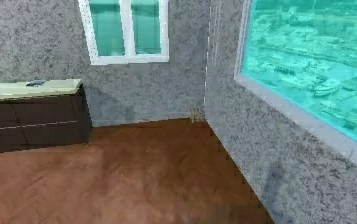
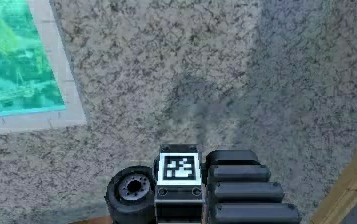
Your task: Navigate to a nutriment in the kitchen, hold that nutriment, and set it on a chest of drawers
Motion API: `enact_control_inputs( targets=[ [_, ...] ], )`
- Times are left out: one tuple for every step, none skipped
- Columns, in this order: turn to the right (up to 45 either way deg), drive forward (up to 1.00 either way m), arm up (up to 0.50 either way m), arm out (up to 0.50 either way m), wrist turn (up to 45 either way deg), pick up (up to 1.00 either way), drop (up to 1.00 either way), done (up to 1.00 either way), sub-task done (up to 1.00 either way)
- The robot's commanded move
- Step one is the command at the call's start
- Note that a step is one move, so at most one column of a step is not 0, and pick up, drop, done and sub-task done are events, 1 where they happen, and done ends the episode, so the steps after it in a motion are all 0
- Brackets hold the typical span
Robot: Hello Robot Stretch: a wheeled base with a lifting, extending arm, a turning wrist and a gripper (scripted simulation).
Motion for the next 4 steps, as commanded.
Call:
enact_control_inputs(
  targets=[
    [0.0, 0.20, 0.00, 0.00, 0.0, 0.00, 0.00, 0.00, 0.00],
    [-45.0, 0.00, 0.00, 0.00, 0.0, 0.00, 0.00, 0.00, 0.00],
    [0.0, 1.00, 0.00, 0.00, 0.0, 0.00, 0.00, 0.00, 0.00],
    [-12.0, 0.00, 0.00, 0.00, 0.0, 0.00, 0.00, 0.00, 0.00]
  ],
)
